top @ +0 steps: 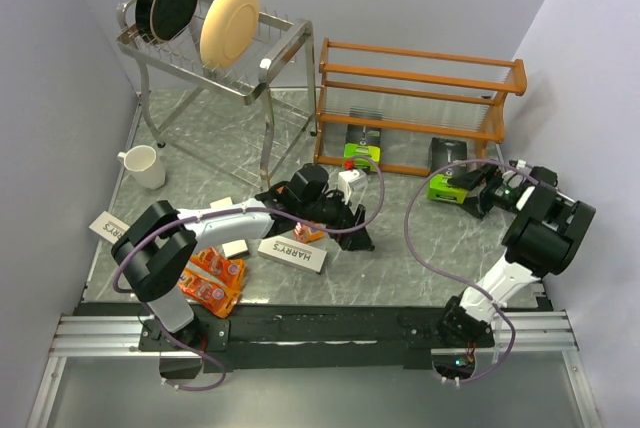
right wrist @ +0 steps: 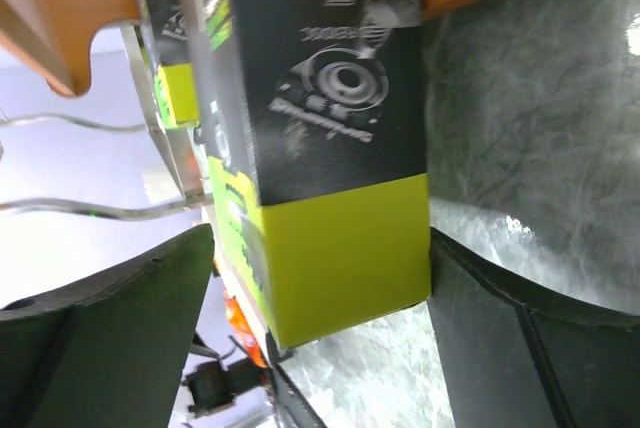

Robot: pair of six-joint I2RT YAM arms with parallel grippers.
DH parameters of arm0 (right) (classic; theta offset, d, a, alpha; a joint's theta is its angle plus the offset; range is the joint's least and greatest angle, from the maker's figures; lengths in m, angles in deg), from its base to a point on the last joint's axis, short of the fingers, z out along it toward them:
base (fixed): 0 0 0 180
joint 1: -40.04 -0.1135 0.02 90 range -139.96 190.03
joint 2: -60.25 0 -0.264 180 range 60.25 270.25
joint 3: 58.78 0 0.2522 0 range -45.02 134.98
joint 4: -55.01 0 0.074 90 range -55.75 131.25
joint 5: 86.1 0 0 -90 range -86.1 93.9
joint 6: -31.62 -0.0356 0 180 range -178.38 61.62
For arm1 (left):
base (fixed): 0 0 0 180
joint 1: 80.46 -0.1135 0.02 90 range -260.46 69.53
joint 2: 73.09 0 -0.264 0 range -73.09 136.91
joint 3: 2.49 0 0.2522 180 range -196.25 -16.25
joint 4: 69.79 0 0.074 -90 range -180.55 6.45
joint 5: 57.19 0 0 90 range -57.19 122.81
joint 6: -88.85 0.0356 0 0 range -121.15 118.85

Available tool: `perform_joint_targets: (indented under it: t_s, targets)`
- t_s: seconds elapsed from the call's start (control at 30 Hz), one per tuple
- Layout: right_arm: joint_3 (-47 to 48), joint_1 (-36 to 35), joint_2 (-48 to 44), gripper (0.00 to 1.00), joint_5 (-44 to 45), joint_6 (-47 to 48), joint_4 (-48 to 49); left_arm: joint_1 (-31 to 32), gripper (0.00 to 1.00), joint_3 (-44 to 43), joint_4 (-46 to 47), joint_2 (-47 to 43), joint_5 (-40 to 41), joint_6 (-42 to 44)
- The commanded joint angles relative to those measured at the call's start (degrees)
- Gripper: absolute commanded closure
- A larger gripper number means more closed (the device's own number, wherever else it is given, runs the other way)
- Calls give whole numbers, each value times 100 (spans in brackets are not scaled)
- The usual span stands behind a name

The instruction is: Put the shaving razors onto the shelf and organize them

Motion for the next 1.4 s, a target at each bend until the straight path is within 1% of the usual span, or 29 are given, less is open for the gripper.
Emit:
perform_joint_targets:
  t_s: [0.0, 0.1, 0.13, 0.23, 0.3, 0.37, 0.4, 0.43, 0.53, 0.67, 0.7, 0.73, 0.77, 0.8, 0.83, 0.87, 0.93, 0.97, 1.03, 1.07, 1.1, 1.2, 1.27, 1.3, 1.33, 1.37]
  targets:
    - [94, -96, 169, 14, -235, -550, 716, -12, 1, -36, -40, -56, 15, 139]
    - [287, -228, 301, 21, -261, -760, 901, -38, 0, -54, -171, -30, 50, 209]
    - [340, -272, 327, 28, -261, -918, 1119, -29, 1, -71, -224, -21, 103, 227]
    - [595, -447, 494, 35, -305, -1217, 1534, -29, 0, -132, -286, 5, 112, 244]
    - [762, -562, 591, 36, -270, -1393, 1814, -38, 0, -185, -400, 49, 103, 332]
    - [789, -623, 678, 36, -235, -1788, 2122, -38, 1, -264, -479, 93, 155, 393]
    - [780, -676, 714, 36, -218, -1955, 2497, -29, 0, -282, -479, 137, 165, 403]
    - [771, -694, 758, 37, -226, -2270, 2649, -29, 0, -317, -462, 155, 182, 394]
    - [780, -729, 960, 37, -182, -2597, 2923, -29, 1, -405, -418, 260, 165, 350]
    - [605, -703, 1013, 34, -200, -2677, 2967, -29, 1, -432, -444, 278, 209, 394]
    - [569, -694, 987, 26, -130, -2634, 2889, -29, 1, -423, -453, 287, 217, 394]
    - [534, -694, 934, 20, -103, -2590, 2836, -29, 0, -431, -453, 287, 217, 394]
    - [534, -694, 908, 15, -77, -2502, 2722, -38, 1, -440, -453, 295, 226, 385]
    - [551, -703, 873, 0, -24, -2275, 2382, -38, 0, -440, -462, 304, 235, 385]
    - [578, -694, 794, 0, 89, -2142, 2169, -29, 0, -458, -470, 304, 244, 385]
    - [639, -685, 741, 0, 177, -1993, 1732, -29, 1, -467, -488, 313, 261, 394]
    - [631, -607, 522, 0, 309, -1650, 1465, -38, 0, -467, -506, 287, 314, 403]
    - [604, -571, 442, 0, 380, -1544, 1151, -29, 0, -458, -532, 261, 340, 420]
    - [622, -518, 154, 0, 625, -1070, 676, -29, 0, -458, -619, 234, 463, 455]
    - [622, -466, 56, 0, 783, -903, 221, -38, 1, -458, -655, 190, 507, 481]
    - [639, -457, -41, 0, 941, -501, -62, -38, 1, -441, -646, 164, 525, 499]
    - [631, -422, -462, 0, 1293, 238, -925, -29, 0, -484, -804, 50, 735, 543]
    - [526, -343, -884, 0, 1373, 556, -1398, -47, 1, -476, -962, -134, 1016, 736]
    - [525, -325, -1033, 0, 1513, 966, -1593, -38, 1, -467, -1024, -205, 1130, 797]
    - [525, -316, -1392, 0, 1566, 1240, -1795, -73, 1, -484, -1233, -266, 1166, 1094]
    - [525, -316, -1613, 0, 1593, 1556, -2197, -108, 1, -528, -1427, -371, 1132, 1306]
